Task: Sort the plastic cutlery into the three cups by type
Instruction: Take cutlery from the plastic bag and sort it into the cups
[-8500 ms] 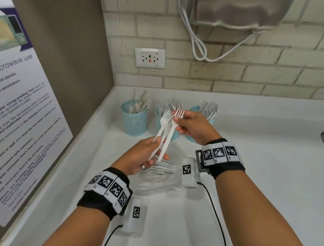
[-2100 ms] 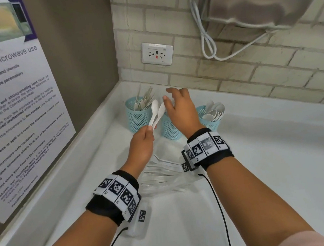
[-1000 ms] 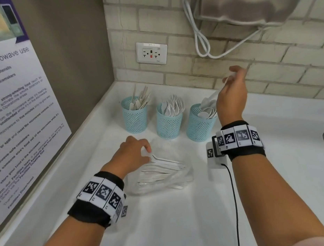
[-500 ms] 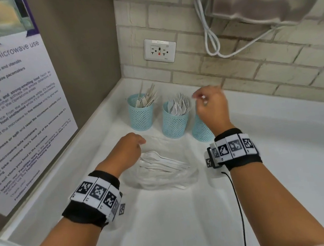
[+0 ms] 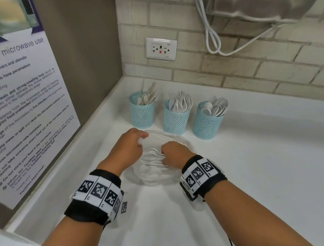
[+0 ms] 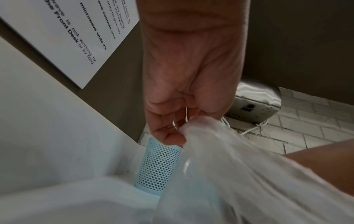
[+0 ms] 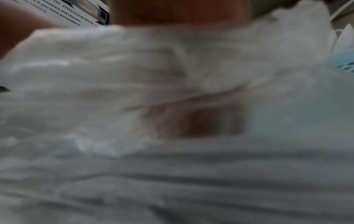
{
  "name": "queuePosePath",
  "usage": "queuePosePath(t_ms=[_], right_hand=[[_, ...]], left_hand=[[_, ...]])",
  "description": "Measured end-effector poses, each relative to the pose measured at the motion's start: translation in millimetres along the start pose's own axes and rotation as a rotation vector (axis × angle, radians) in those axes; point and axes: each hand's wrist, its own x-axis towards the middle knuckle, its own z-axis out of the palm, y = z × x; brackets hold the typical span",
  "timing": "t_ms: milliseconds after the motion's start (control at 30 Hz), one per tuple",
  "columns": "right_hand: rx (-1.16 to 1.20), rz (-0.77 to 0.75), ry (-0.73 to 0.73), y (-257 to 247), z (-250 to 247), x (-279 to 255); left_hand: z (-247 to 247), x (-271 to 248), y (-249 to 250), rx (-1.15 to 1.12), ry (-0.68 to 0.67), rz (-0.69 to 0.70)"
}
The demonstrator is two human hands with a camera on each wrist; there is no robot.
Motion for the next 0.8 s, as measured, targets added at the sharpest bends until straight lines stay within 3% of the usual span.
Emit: queuePosePath(t_ms=[200,567,633,733,800], right_hand=[[0.057,-0.024,-0.060,3,-5,-5],[0.172,-0.107,-0.026,20,-51,-19],[0.359,-0.105,-0.012,25,-59,-25],[0.972,-0.126,0.051,26,-70,-31],[1.289,-0.089,0.133,24,-72,-27]], left_hand=[[-1,1,6,-0.009,-0.022,-0.031],[-6,1,12,-0.003,-0.064,-0.096],[-7,2,11,-0.031,0.017,-0.107],[-8,4,18,-0.243,0.186,-0.061],[-8,4,32,-0.446,0.100,-0.067]])
